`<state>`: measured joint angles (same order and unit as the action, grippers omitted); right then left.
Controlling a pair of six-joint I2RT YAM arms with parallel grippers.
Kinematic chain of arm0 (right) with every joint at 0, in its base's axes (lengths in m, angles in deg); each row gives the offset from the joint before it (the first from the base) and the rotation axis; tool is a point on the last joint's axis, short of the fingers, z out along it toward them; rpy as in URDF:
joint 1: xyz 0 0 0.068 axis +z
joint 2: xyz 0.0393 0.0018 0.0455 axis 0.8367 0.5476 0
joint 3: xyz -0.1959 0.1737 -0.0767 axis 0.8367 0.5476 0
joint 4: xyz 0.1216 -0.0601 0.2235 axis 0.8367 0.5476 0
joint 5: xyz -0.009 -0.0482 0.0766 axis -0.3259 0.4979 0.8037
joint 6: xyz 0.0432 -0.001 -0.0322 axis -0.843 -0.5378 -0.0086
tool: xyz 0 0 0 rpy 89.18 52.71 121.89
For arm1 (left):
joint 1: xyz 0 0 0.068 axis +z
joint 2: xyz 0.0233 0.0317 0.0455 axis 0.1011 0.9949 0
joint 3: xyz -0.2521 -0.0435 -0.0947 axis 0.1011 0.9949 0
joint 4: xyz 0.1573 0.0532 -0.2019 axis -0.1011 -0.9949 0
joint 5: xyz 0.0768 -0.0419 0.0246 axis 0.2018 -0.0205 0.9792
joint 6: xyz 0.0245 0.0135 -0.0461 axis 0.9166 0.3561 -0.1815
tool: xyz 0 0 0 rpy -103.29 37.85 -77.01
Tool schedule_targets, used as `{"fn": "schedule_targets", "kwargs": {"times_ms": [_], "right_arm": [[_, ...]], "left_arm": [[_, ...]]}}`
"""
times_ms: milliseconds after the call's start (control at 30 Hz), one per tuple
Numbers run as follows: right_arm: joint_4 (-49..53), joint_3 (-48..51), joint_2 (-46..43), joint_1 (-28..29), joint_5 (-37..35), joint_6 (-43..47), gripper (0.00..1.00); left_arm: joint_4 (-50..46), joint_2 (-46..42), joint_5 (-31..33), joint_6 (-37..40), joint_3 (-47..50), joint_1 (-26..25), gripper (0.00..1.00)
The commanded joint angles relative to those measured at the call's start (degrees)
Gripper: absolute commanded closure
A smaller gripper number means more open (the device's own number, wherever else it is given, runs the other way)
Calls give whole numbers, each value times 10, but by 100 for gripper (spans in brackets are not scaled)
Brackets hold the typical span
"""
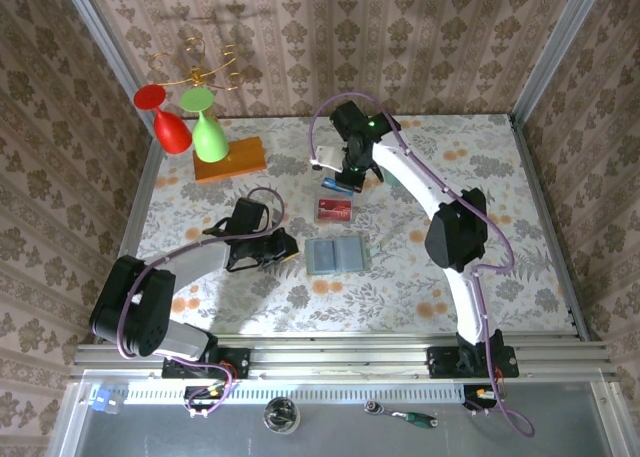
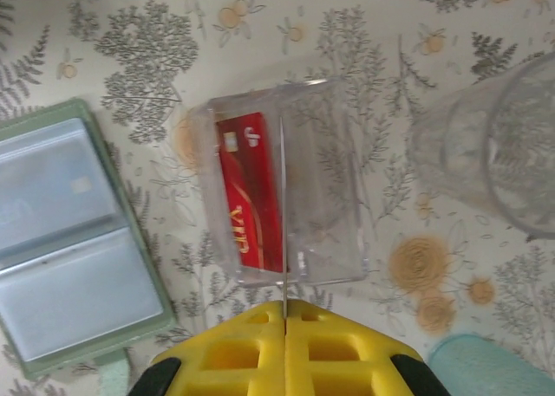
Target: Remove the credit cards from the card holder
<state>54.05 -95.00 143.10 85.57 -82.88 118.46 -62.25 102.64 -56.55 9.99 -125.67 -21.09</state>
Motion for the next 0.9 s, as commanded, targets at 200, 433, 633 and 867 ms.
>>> {"fn": "schedule_targets", "kwargs": {"times_ms": [200,433,633,867], "right_arm": [[93,-170,110,-21,31,64,100],[96,-190,139,-22,44,78,100],[96,-190,158,-21,48,77,100],[72,-185,168,-21,30,59,80]], "left_arm": [[-45,-4,28,-3,-37,4,86],[-64,2,32,-3,-46,4,86],[-66,5,32,-6,-43,4,86],[-75,7,35,-5,-44,4,86]]}}
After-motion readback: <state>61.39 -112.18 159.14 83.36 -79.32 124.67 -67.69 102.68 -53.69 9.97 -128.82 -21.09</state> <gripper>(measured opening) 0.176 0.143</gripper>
